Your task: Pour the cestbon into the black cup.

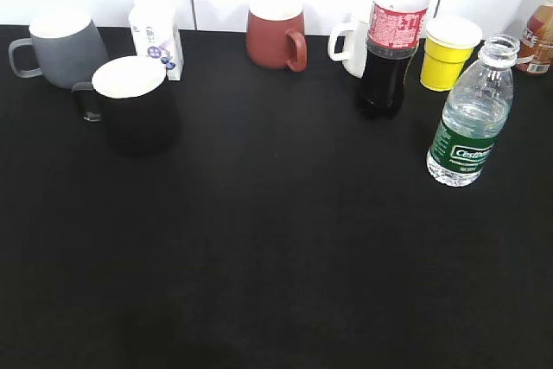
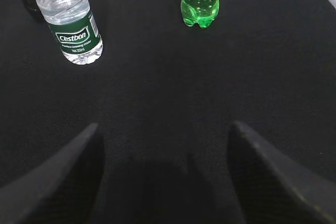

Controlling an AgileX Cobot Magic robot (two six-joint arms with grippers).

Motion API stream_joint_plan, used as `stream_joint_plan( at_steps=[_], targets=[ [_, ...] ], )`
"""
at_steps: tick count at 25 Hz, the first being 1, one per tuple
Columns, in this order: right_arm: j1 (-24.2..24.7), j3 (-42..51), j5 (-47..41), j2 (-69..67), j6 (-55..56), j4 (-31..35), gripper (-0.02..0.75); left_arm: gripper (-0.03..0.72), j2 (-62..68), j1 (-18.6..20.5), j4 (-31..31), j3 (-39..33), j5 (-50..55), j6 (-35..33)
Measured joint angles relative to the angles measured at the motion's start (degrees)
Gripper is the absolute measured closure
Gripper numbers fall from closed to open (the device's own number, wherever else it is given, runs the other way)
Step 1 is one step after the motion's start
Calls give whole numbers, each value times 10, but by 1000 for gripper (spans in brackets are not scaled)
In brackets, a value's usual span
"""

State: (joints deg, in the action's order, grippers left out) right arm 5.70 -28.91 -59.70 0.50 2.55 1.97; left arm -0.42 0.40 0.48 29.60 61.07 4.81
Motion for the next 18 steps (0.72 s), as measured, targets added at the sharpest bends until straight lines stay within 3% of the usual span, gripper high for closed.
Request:
stream_joint_plan(
  at_steps=[11,14,18],
  targets=[
    [0,0,0,0,0,0,183,195,6,0,-5,5,-9,-12],
    [0,0,0,0,0,0,183,195,100,0,-5,41,-177,-53],
    [0,0,0,0,0,0,183,195,329,0,-5,44,-558,-66]
  ],
)
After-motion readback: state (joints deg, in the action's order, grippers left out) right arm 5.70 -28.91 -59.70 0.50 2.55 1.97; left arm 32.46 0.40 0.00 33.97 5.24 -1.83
